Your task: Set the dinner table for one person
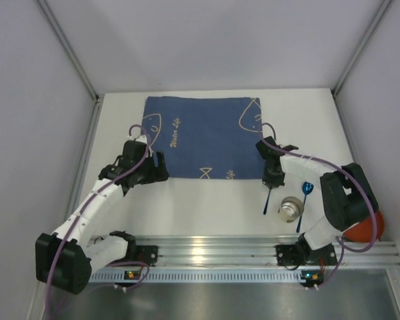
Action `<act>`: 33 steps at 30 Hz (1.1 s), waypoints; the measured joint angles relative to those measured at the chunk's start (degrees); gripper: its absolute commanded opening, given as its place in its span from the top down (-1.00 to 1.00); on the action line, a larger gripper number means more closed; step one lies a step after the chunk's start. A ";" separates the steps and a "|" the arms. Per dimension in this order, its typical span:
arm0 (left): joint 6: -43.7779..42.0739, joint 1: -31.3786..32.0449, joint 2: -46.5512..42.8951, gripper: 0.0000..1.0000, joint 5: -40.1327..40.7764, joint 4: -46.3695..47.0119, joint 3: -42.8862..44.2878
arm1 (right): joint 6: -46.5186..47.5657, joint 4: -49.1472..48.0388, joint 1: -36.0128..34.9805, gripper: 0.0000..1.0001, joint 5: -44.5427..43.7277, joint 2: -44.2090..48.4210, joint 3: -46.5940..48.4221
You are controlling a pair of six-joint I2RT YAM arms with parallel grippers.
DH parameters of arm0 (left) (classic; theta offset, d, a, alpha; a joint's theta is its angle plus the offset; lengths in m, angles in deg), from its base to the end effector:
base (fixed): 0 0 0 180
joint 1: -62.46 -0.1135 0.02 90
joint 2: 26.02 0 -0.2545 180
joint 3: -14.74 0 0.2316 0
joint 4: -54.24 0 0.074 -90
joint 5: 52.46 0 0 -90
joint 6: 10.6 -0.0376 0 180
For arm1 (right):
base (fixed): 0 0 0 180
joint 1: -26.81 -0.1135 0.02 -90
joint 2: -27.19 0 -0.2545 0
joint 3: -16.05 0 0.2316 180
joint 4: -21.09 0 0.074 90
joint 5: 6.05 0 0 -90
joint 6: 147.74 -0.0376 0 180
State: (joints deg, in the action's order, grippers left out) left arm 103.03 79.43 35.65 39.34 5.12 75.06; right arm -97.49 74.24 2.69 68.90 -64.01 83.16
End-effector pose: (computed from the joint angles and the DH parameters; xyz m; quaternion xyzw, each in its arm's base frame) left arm 0.1933 -0.0578 0.2460 -0.0600 0.9391 -0.1034 0.3222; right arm 0.2423 0.0978 0.1658 0.1484 0.9741 -0.0522 0.1623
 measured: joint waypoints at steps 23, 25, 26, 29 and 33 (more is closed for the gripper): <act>4.22 20.76 12.15 -0.80 -26.47 22.58 6.10 | -6.73 12.04 -14.78 1.00 7.67 2.58 34.97; 4.52 20.76 12.15 -0.79 -26.80 23.39 6.10 | -6.95 12.11 -15.69 1.00 8.22 2.21 34.97; 4.59 20.79 12.15 -0.79 -27.06 23.76 6.10 | -7.02 12.09 -16.13 1.00 8.61 2.14 34.97; 4.90 20.94 12.24 -0.75 -28.30 24.35 6.10 | -7.58 12.00 -16.98 1.00 9.22 2.08 34.97; 5.20 21.35 13.73 -0.59 -30.75 25.46 6.16 | -8.41 11.82 -17.14 1.00 9.81 2.08 34.97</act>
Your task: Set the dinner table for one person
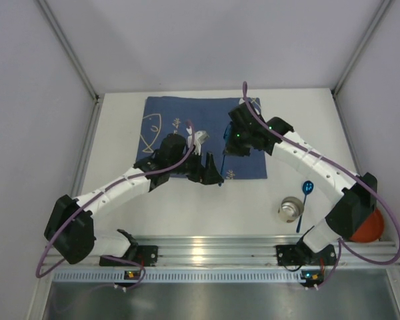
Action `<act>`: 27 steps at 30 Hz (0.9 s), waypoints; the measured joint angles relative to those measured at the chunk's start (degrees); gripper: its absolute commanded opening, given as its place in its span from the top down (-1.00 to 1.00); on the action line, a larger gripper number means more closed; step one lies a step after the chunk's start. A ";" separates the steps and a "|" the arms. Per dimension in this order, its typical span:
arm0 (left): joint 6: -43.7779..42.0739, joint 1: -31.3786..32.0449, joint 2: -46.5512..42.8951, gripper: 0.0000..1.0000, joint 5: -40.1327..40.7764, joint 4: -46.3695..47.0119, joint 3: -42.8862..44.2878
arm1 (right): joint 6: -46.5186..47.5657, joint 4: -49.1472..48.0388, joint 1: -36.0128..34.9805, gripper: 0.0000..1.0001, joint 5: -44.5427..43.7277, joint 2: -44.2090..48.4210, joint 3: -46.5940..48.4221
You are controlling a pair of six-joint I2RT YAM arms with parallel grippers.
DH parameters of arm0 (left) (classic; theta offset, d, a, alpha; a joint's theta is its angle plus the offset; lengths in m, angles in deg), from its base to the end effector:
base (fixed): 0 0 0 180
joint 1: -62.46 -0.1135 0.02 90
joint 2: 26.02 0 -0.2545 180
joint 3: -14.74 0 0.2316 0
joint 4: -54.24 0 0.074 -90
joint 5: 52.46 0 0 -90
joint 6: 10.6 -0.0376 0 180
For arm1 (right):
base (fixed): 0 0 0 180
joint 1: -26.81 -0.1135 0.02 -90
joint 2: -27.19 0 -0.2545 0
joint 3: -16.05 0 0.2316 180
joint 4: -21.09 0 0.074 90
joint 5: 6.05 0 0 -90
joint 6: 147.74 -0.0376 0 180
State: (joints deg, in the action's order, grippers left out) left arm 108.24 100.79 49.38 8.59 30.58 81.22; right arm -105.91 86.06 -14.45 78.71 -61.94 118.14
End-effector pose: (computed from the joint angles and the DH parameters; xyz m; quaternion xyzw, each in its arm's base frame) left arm 0.2042 -0.1847 0.2663 0.1899 0.8364 -0.4399 0.2662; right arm 0.2356 0.2021 0.3321 0.0718 0.9419 0.1981 0.2615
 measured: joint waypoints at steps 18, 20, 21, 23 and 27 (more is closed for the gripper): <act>-0.98 -1.11 7.41 1.00 -6.64 -1.99 4.81 | -3.34 -2.82 0.15 -0.99 1.90 -0.98 -0.87; -1.73 -4.48 9.29 1.00 -11.45 -2.05 5.75 | -3.43 -3.06 0.70 -0.99 1.99 -1.27 -0.94; -1.81 -6.88 10.69 1.00 -13.99 -1.62 6.05 | -3.39 -3.10 0.94 -1.00 2.10 -1.27 -1.11; -1.53 -13.38 14.93 1.00 -19.15 -1.25 7.17 | -3.28 -2.73 1.16 -0.99 2.27 -1.16 -1.27; -3.80 -25.73 26.51 1.00 -22.82 -4.85 12.79 | -2.86 -2.34 2.80 -0.99 1.99 1.92 -4.81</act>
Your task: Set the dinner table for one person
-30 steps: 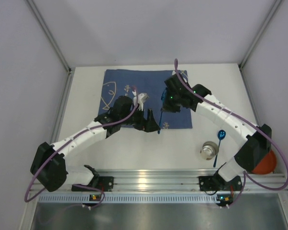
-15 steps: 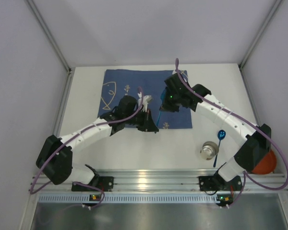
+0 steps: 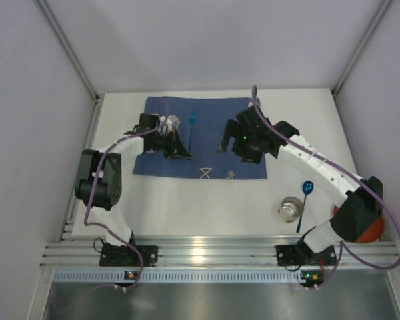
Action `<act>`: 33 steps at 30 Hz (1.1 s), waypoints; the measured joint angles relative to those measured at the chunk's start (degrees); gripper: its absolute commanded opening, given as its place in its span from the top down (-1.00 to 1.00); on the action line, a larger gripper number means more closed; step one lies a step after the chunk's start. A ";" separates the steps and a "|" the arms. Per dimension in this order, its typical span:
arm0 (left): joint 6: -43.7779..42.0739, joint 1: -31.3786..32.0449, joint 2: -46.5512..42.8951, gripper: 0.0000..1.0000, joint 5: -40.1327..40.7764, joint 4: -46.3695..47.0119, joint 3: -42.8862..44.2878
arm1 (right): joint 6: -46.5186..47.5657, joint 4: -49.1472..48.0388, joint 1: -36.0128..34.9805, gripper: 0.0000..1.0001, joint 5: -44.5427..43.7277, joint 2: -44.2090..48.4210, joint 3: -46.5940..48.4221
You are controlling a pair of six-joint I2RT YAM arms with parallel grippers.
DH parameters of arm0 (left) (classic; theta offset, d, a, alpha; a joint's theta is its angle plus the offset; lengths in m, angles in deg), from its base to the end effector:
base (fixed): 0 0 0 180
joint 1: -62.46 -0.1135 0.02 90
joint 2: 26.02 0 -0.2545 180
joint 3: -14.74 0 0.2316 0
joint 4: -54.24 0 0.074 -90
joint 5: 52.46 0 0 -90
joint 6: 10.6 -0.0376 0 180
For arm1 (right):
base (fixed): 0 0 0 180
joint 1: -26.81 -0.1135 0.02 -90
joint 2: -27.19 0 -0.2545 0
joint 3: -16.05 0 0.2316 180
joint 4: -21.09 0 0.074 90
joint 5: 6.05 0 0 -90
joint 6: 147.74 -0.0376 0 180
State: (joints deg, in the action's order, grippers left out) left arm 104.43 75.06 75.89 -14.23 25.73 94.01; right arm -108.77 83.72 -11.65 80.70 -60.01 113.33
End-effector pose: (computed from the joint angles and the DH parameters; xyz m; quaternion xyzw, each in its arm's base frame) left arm 0.3325 -0.1046 0.1976 0.0525 0.8592 -0.4862 0.1504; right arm 0.2389 0.1870 0.3197 0.1127 0.9400 0.2068 0.2468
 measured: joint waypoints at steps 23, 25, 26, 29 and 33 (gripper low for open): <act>-14.05 -9.49 17.68 -0.43 28.46 -27.17 22.58 | 1.46 3.28 7.39 -1.00 -0.20 13.42 -15.13; -13.60 -9.05 16.63 -0.61 29.11 -27.32 22.71 | 2.05 3.39 7.93 -0.99 -0.55 13.42 -15.08; -13.29 -8.79 15.98 -0.62 31.95 -27.50 22.77 | 2.47 3.67 8.22 -0.99 -0.83 13.42 -15.08; -12.92 -8.81 15.06 -0.64 41.29 -28.72 22.80 | 3.34 5.03 8.68 -0.99 -2.03 13.57 -15.02; -12.02 -9.31 12.17 -0.64 50.27 -30.40 22.36 | 3.50 8.20 8.74 -0.99 -3.72 15.30 -15.08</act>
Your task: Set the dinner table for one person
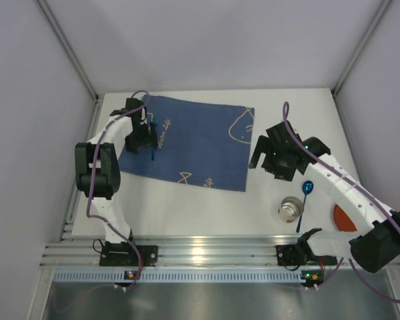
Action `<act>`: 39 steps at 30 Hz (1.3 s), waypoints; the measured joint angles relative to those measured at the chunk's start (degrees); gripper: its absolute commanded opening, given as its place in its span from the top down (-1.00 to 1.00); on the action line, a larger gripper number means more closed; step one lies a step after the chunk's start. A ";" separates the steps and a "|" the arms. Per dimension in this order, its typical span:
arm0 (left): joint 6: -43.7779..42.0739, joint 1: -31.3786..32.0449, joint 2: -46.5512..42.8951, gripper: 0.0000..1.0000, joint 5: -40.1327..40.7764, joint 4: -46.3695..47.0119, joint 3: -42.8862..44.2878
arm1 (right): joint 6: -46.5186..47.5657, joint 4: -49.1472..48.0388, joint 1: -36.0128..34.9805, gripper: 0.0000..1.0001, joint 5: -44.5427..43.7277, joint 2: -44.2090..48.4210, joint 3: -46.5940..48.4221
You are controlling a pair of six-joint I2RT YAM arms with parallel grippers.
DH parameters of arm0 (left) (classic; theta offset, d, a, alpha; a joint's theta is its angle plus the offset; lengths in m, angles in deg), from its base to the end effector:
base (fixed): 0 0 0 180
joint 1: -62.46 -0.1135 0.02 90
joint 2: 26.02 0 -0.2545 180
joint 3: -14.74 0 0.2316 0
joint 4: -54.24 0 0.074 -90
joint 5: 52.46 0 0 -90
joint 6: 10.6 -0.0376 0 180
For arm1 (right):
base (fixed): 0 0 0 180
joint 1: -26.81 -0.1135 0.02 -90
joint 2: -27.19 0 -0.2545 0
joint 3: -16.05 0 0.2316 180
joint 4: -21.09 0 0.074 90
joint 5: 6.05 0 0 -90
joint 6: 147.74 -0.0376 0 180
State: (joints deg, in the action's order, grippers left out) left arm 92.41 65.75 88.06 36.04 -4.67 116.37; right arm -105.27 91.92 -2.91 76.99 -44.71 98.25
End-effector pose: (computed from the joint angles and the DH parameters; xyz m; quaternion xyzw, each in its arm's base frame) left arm 0.3850 -0.0231 0.1902 -0.0815 0.9833 -0.0357 0.1585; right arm 0.1964 0.1069 0.2999 0.1647 0.9513 0.1126 0.2350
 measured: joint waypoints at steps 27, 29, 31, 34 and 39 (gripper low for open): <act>6.82 23.17 -7.04 -0.60 -0.55 7.87 -15.17 | -4.31 5.51 0.22 -0.99 -7.43 9.18 -18.75; 7.13 24.24 -6.25 -0.59 -0.50 7.76 -14.12 | -4.81 4.13 0.22 -0.99 -7.54 9.25 -20.46; 7.50 25.62 -5.14 -0.59 -0.59 7.65 -12.57 | -5.20 2.64 0.22 -0.93 -7.56 9.25 -21.90; 8.15 27.85 -3.80 -0.59 -0.98 7.72 -10.49 | -5.20 0.76 0.22 -0.65 -7.65 9.20 -22.56; 9.46 30.84 -2.99 -0.59 -2.64 7.48 -8.79 | -4.59 -1.81 0.22 0.37 -8.68 7.54 -22.47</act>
State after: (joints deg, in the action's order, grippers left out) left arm 101.88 96.59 85.07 33.40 2.80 107.58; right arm -109.86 90.11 -2.69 68.31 -37.17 75.78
